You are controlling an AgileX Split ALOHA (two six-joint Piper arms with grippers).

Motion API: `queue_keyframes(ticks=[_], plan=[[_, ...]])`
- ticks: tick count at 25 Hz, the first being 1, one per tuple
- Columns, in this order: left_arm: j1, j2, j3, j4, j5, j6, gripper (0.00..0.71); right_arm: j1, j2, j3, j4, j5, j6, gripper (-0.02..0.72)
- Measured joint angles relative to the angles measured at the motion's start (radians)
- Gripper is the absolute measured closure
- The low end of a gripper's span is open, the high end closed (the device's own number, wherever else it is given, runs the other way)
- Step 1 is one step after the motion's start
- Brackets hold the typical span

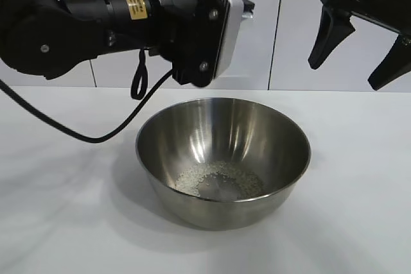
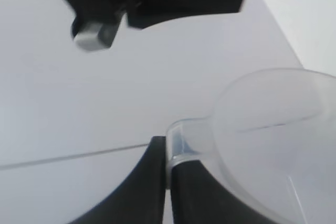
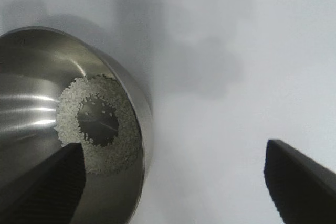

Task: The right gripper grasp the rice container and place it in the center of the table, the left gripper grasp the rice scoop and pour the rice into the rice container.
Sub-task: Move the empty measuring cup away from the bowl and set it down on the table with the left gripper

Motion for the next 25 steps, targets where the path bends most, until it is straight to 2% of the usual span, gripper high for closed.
queue_keyframes(ticks=[5,8,10,18,25], plan=[[0.000,-0.001,0.000,-0.302,-0.153,-0.205,0.702,0.000,0.000,0.000,0.008,-0.008,0.000,0.066],[0.000,-0.019,0.000,-0.483,-0.196,-0.309,0.702,0.000,0.000,0.000,0.009,-0.008,0.000,0.066],[0.001,-0.034,0.000,-0.561,-0.221,-0.357,0.702,0.000,0.000,0.000,0.009,-0.008,0.000,0.066],[0.001,-0.115,0.037,-0.808,-0.237,-0.568,0.702,0.000,0.000,0.000,0.011,-0.015,0.000,0.066],[0.001,-0.225,0.192,-0.863,-0.245,-0.853,0.702,0.000,0.000,0.000,0.011,-0.015,0.000,0.066]])
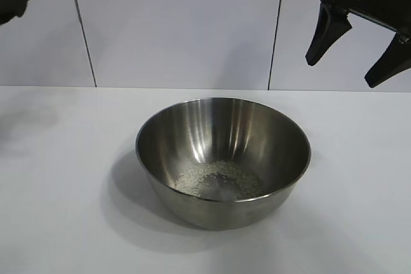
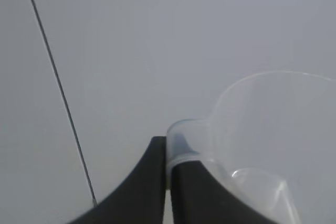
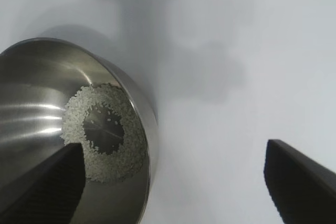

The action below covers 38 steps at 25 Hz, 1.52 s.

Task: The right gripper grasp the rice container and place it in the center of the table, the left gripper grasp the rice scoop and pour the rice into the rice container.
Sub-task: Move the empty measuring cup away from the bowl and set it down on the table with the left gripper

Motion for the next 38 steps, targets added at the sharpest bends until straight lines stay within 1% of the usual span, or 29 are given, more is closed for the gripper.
queue_keyframes(ticks=[4,9,14,19,27,32,35,38], plan=[[0.000,-0.019,0.082,0.001,-0.018,-0.117,0.702,0.000,0.000,0.000,0.001,0.000,0.000,0.066],[0.000,-0.024,0.203,0.064,-0.021,-0.145,0.702,0.000,0.000,0.000,0.001,0.000,0.000,0.066],[0.000,-0.024,0.328,0.085,-0.021,-0.229,0.702,0.000,0.000,0.000,0.001,0.000,0.000,0.066],[0.000,-0.024,0.413,0.105,-0.021,-0.245,0.702,0.000,0.000,0.000,0.001,-0.002,0.000,0.066],[0.000,-0.019,0.466,0.108,-0.021,-0.218,0.702,0.000,0.000,0.000,0.001,-0.014,0.000,0.066],[0.006,0.092,0.466,0.104,-0.030,-0.220,0.702,0.000,0.000,0.000,0.001,-0.015,0.000,0.066],[0.033,0.147,0.466,0.120,-0.029,-0.255,0.702,0.000,0.000,0.000,0.001,-0.015,-0.001,0.066],[0.085,0.177,0.466,0.180,-0.029,-0.296,0.702,0.000,0.000,0.000,0.001,-0.015,-0.001,0.066]])
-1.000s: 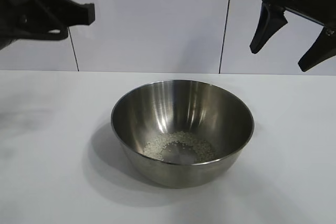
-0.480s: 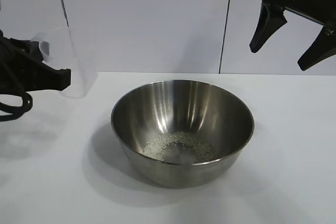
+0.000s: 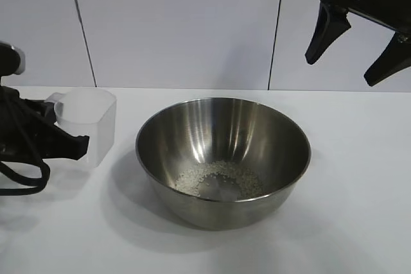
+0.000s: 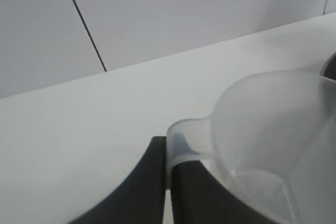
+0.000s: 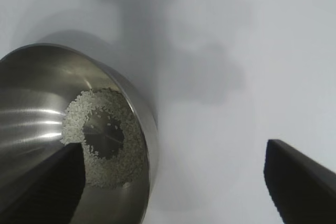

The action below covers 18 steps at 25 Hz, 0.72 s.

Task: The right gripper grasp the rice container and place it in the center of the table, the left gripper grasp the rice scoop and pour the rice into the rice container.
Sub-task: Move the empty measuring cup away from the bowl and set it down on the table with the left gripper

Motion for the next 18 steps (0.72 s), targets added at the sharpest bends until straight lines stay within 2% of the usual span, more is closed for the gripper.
queue_keyframes(ticks=[3,6,11,18], plan=[[0.052,0.025,0.000,0.093,-0.001,-0.035,0.702,0.000,0.000,0.000,0.000,0.000,0.000,0.066],[0.081,0.064,-0.005,0.155,-0.001,-0.050,0.702,0.000,0.000,0.000,0.000,0.000,0.000,0.066],[0.092,0.125,-0.031,0.199,0.000,-0.053,0.702,0.000,0.000,0.000,0.000,0.000,0.000,0.066],[0.092,0.130,-0.086,0.219,-0.001,-0.053,0.702,0.000,0.000,0.000,0.001,0.000,0.000,0.066]])
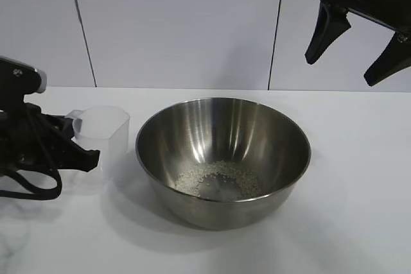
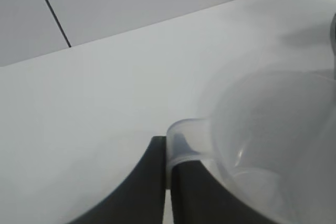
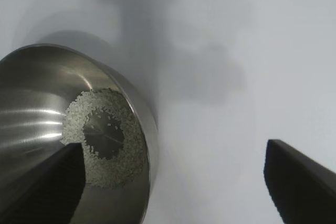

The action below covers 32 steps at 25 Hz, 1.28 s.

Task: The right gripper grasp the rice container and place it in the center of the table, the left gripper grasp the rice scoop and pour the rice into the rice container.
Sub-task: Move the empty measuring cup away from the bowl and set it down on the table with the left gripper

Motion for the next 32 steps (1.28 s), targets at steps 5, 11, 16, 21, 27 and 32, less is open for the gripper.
queue_keyframes(ticks=[5,11,16,21,27,32], plan=[[0.031,0.000,-0.003,0.014,0.001,-0.001,0.702,0.000,0.000,0.000,0.000,0.000,0.000,0.066],[0.111,0.000,-0.003,0.103,0.001,-0.007,0.702,0.000,0.000,0.000,0.000,0.000,0.000,0.066],[0.116,0.048,-0.004,0.154,-0.001,-0.013,0.702,0.000,0.000,0.000,0.011,-0.001,0.000,0.066],[0.116,0.078,-0.013,0.166,0.000,-0.014,0.702,0.000,0.000,0.000,0.022,-0.001,0.000,0.066],[0.116,0.078,-0.026,0.167,0.000,-0.016,0.702,0.000,0.000,0.000,0.026,-0.001,0.000,0.066],[0.116,0.090,-0.026,0.167,-0.001,-0.049,0.702,0.000,0.000,0.000,0.026,-0.001,0.000,0.066]])
